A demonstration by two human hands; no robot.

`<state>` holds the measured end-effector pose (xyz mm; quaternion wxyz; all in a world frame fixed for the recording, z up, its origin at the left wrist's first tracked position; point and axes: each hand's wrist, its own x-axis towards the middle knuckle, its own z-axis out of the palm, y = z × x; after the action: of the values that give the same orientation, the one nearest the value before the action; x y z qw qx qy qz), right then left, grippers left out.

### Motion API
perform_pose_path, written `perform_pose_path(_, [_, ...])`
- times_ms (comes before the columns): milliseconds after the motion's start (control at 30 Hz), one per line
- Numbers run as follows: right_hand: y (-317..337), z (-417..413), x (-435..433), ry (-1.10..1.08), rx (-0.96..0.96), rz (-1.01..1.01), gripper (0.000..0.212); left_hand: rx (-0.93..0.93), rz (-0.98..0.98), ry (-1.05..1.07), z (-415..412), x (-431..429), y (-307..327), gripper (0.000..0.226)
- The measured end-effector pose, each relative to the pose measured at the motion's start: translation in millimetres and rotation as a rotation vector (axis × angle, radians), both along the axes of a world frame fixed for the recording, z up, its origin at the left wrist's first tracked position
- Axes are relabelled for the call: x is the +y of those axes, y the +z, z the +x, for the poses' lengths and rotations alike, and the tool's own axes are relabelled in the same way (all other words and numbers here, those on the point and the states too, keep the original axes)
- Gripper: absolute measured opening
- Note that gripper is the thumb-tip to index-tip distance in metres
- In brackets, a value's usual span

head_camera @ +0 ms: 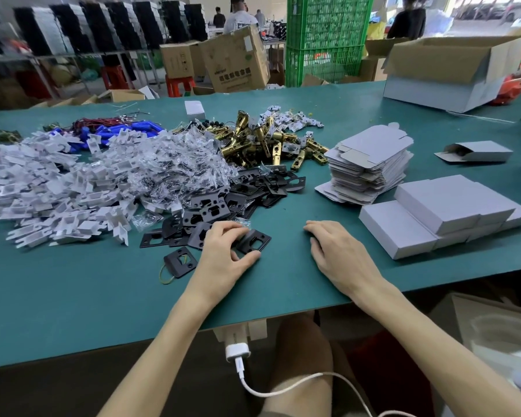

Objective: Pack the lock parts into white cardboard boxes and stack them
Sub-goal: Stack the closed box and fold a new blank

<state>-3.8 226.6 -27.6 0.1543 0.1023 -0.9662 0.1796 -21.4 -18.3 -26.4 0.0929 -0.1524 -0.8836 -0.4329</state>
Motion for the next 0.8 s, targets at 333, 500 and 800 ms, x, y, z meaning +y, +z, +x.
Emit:
perform_pose_path(333, [-1, -2, -1, 0.004, 0.016, 0.006, 0.027, -0.018, -0.021, 0.022, 5, -1, 3, 0.025])
perform_pose_path(500, [-2, -3, -1, 0.01, 0.029, 0.015, 0.027, 0.005, 0.018, 0.068, 3, 2, 4, 0.008])
perform_pose_path(800, [56, -34, 12, -0.076, 0.437, 0.088, 0.035, 0.035, -0.029, 0.151, -3, 5, 2, 0.01])
